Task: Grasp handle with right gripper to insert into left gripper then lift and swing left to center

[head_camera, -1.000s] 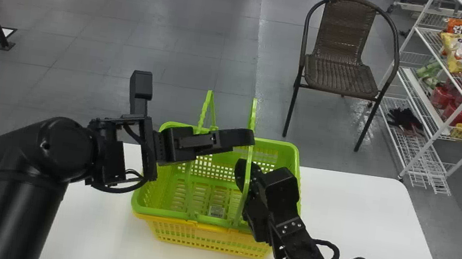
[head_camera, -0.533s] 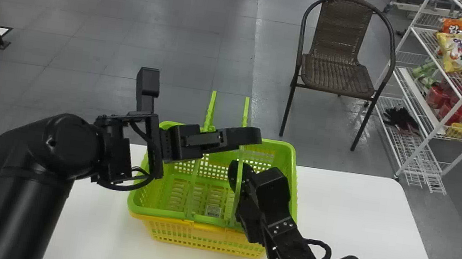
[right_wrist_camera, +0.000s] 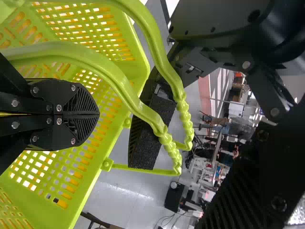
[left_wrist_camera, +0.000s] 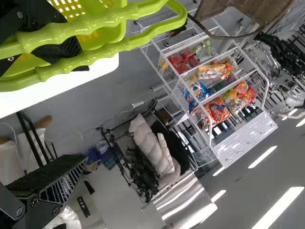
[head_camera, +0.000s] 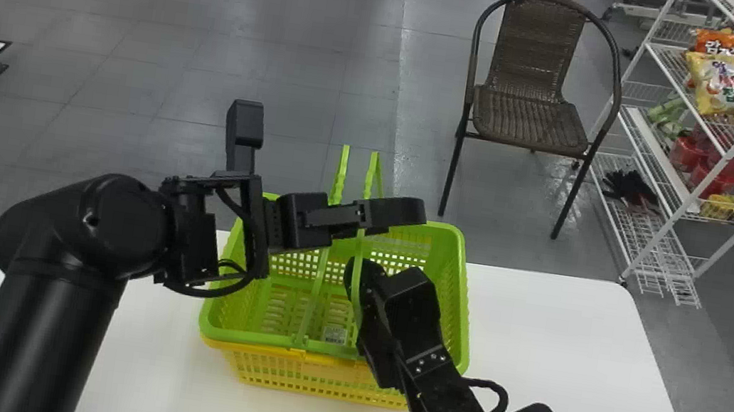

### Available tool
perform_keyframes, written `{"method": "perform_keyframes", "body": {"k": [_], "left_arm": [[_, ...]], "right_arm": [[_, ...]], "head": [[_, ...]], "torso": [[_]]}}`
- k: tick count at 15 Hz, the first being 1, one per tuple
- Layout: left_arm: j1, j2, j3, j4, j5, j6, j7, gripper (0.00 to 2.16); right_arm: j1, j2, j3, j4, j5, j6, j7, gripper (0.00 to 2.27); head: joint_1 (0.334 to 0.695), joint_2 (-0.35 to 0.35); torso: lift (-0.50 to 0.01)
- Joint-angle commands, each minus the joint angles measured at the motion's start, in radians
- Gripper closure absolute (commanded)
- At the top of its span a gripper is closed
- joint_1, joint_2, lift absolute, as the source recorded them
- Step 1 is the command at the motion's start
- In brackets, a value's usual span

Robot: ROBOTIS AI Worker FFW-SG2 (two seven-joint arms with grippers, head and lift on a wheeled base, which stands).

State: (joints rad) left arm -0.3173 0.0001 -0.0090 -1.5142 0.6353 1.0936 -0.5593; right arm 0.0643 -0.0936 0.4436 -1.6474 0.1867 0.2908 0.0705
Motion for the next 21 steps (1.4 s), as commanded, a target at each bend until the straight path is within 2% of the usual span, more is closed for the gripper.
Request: {"method": "perform_keyframes", "body": {"k": [1,4,9,13,17,21], "left_arm": [[0.0,0.0,0.001,0.003,0.004,-0.02,-0.002,0.18],[0.0,0.0,0.003,0.006,0.01,-0.017,-0.002,0.18],[0.0,0.001,0.004,0.006,0.015,-0.02,-0.002,0.18],[0.001,0.003,0.009,0.009,0.03,-0.02,-0.004,0.18],[-0.002,0.003,0.009,0.017,0.035,-0.02,-0.002,0.18],[-0.013,0.001,0.012,0.043,0.053,-0.017,-0.002,0.19]], "right_arm": [[-0.001,0.0,0.012,0.001,0.005,0.0,0.0,2.09],[0.008,-0.002,0.006,-0.002,0.005,0.0,-0.001,2.09],[0.115,-0.018,-0.121,-0.118,-0.027,-0.031,-0.005,2.09],[0.261,-0.055,-0.25,-0.215,-0.085,-0.163,0.002,2.09],[0.351,-0.058,-0.341,-0.212,-0.131,-0.295,0.017,2.08],[0.401,-0.058,-0.365,-0.2,-0.158,-0.362,0.032,2.08]], "head": [[0.695,-0.025],[0.695,-0.018],[0.695,-0.04],[0.695,-0.104],[0.695,-0.169],[0.695,-0.209]], "torso": [[0.0],[0.0],[0.0],[0.0],[0.0],[0.0]]}}
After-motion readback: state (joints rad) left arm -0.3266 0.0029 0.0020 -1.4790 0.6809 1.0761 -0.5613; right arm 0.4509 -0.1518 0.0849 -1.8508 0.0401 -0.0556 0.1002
